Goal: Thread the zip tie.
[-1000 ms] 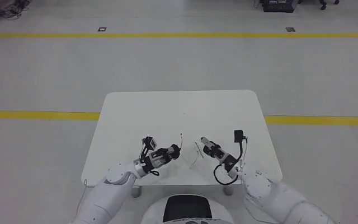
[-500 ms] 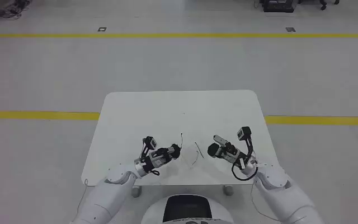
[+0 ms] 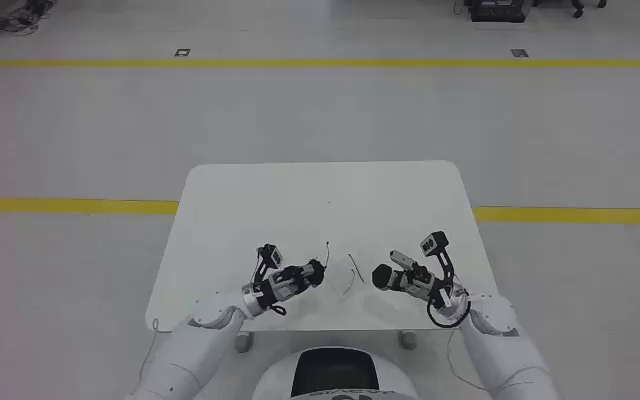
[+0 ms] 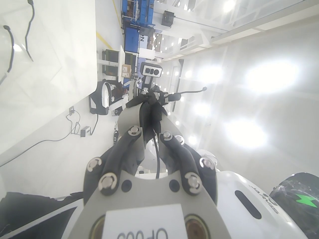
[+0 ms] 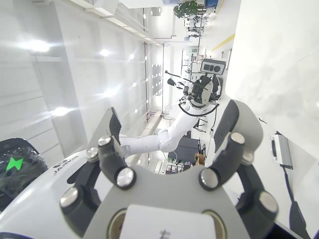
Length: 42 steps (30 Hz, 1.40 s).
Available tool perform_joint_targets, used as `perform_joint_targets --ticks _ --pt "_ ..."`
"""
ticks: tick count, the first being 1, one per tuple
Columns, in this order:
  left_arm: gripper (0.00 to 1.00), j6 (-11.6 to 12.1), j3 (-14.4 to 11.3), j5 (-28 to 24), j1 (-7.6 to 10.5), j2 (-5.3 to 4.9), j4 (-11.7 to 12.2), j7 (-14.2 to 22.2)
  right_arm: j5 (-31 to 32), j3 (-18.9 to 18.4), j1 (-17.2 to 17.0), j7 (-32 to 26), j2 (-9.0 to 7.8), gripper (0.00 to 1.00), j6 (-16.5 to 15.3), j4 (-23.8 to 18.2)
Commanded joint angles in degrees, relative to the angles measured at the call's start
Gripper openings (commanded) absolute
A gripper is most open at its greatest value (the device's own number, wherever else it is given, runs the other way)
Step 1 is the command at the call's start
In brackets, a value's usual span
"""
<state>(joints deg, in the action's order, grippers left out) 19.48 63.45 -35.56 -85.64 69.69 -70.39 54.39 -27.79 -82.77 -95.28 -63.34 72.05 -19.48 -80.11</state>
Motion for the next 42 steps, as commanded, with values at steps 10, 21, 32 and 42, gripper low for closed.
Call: perform_joint_targets --ticks 10,21,32,42 --pt "0.0 0.0 -0.64 -6.07 -0.66 0.55 -3.12 3.46 -13.07 2.92 6.17 -16.3 -0.03 1.0 5.29 11.2" --pt "0.0 0.0 0.82 -7.65 -1.05 2.97 -2.47 11.66 -24.16 15.3 12.64 -16.3 -2.17 1.0 6.77 17.26" --pt "0.0 0.0 -0.04 -9.32 -1.1 3.16 -2.96 11.04 -22.4 15.6 12.52 -13.46 -2.16 1.0 6.34 16.7" --pt "0.0 0.0 -0.3 -17.11 -1.27 5.36 -2.29 16.25 -28.29 20.11 12.32 -16.3 -1.43 1.0 2.49 15.61"
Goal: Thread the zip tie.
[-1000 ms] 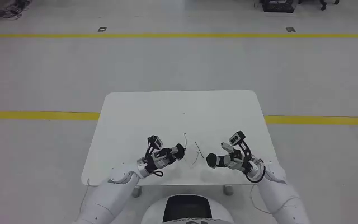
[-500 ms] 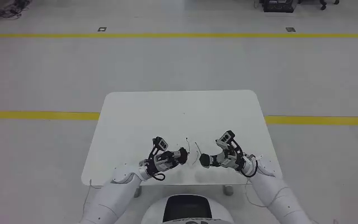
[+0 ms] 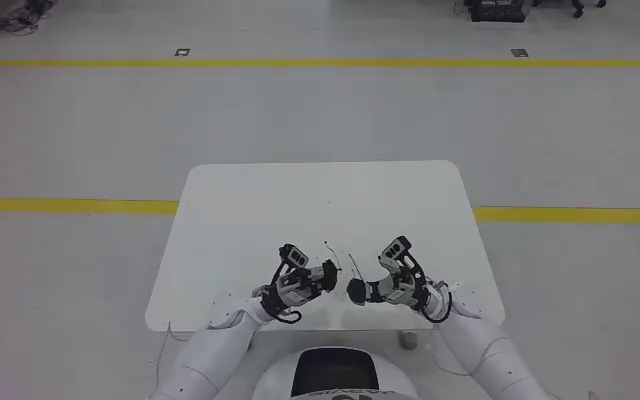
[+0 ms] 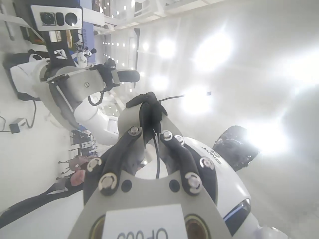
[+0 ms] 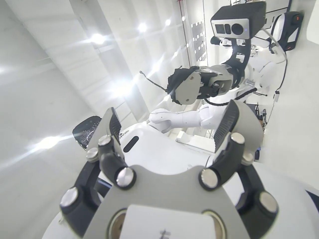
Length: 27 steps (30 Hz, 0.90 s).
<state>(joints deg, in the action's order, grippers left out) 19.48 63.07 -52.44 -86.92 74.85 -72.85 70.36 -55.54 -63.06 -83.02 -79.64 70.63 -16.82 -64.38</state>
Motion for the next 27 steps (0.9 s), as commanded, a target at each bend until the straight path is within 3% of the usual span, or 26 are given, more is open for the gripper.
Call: perform_joint_targets --ticks 1,5,27 --pt "0.0 0.0 0.4 -0.19 0.04 0.56 0.53 0.26 -0.91 0.91 0.25 0.0 -0.09 1.0 -0.49 0.11" --pt "0.0 0.0 1.79 -0.48 -0.55 1.75 0.4 1.09 -1.71 2.65 1.05 0.0 -0.22 1.0 0.61 0.4" --pt "0.0 0.0 1.79 -0.48 -0.55 1.75 0.4 1.09 -1.71 2.65 1.05 0.0 -0.22 1.0 0.61 0.4"
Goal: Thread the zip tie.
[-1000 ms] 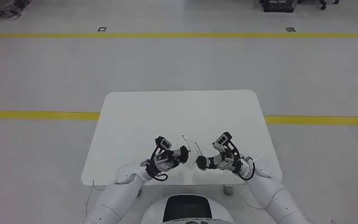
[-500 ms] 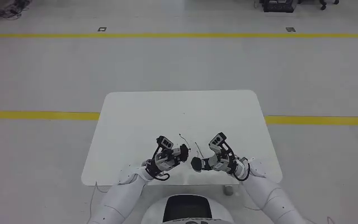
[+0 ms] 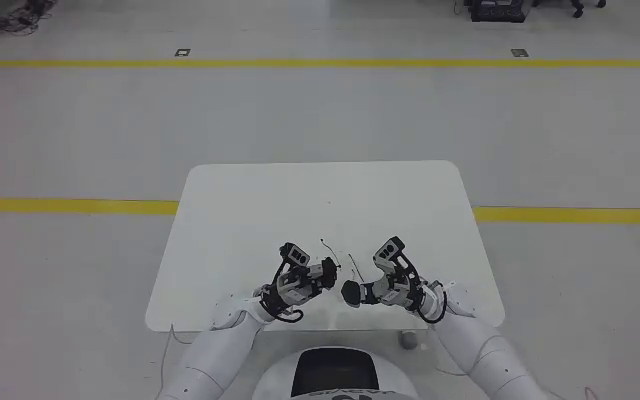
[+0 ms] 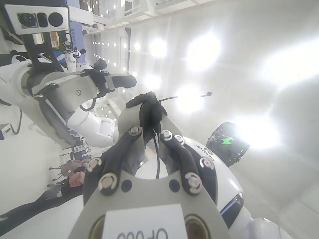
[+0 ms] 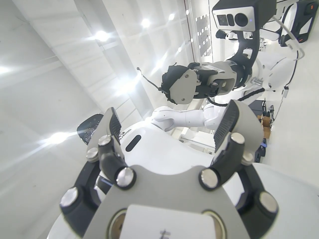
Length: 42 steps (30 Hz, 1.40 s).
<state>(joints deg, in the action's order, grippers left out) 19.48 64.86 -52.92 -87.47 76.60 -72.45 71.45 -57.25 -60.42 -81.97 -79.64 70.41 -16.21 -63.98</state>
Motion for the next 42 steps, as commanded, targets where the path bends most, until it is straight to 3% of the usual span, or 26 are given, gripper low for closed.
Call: perform_joint_targets --ticks 1,7,13,22,27,28,30,31,42 --pt "0.0 0.0 0.0 0.0 0.0 0.0 0.0 0.0 0.0 0.0 0.0 0.0 0.0 1.0 0.0 0.0" --pt "0.0 0.0 -0.61 -1.05 -0.7 0.34 -1.01 -3.26 -0.69 -0.08 -0.44 2.26 0.16 1.0 -0.19 -1.44" --pt "0.0 0.0 1.13 1.82 -1.75 1.47 -1.44 -5.03 -4.8 -0.49 -0.45 0.72 0.67 1.0 -1.58 -0.63" --pt "0.0 0.0 2.86 2.99 -2.63 3.79 -0.41 -4.34 -8.13 1.5 0.75 0.0 1.58 1.0 -1.29 1.4" --pt "0.0 0.0 3.1 2.99 -2.71 4.37 0.45 -3.43 -8.67 2.88 1.87 0.0 2.01 1.0 -1.45 3.06" --pt "0.0 0.0 3.1 2.99 -2.71 4.37 0.45 -3.43 -8.75 3.08 2.08 0.0 2.08 0.94 -1.51 3.37" --pt "0.0 0.0 3.1 2.99 -2.71 4.37 0.45 -3.43 -8.97 3.49 2.5 0.0 2.22 0.68 -1.55 3.98" --pt "0.0 0.0 3.1 2.99 -2.71 4.37 0.45 -3.43 -9.07 3.63 2.65 0.0 2.26 0.5 -1.57 4.21" --pt "0.0 0.0 3.1 2.99 -2.71 4.37 0.45 -3.43 -9.39 5.08 3.6 0.0 2.33 0.28 -1.19 4.79"
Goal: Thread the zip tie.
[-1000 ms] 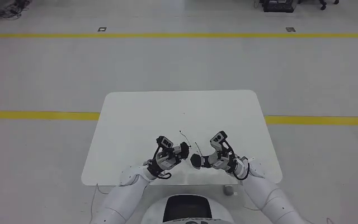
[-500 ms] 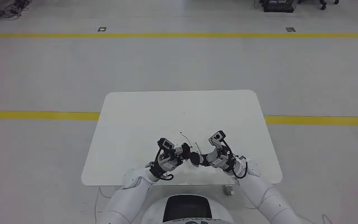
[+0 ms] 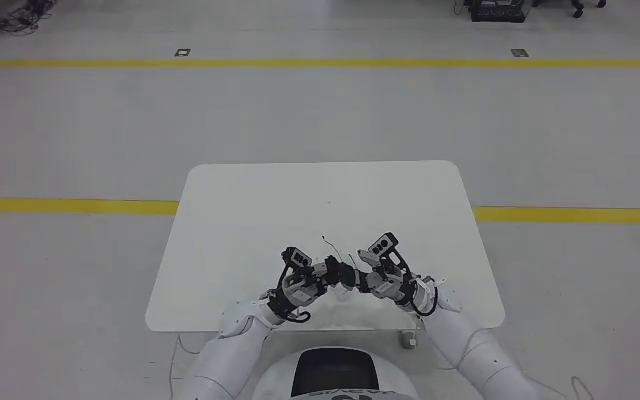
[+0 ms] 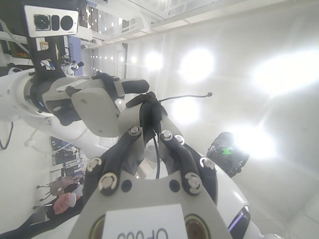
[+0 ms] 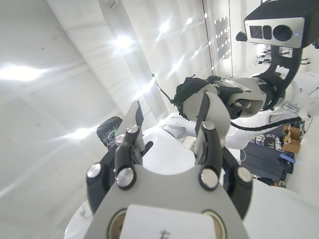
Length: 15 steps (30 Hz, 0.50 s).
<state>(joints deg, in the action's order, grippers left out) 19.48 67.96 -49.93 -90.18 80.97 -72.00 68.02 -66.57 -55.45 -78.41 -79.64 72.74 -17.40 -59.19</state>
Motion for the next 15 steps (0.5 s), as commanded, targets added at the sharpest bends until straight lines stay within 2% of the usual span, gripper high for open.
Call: perform_joint_targets --ticks 1,15 --pt "0.0 0.0 0.0 0.0 0.0 0.0 0.0 0.0 -0.13 0.25 0.07 0.0 -0.01 0.26 0.04 -0.02" --pt "0.0 0.0 0.0 0.0 0.0 0.0 0.0 0.0 -0.91 1.95 0.5 0.0 -0.24 0.09 -0.54 -0.27"
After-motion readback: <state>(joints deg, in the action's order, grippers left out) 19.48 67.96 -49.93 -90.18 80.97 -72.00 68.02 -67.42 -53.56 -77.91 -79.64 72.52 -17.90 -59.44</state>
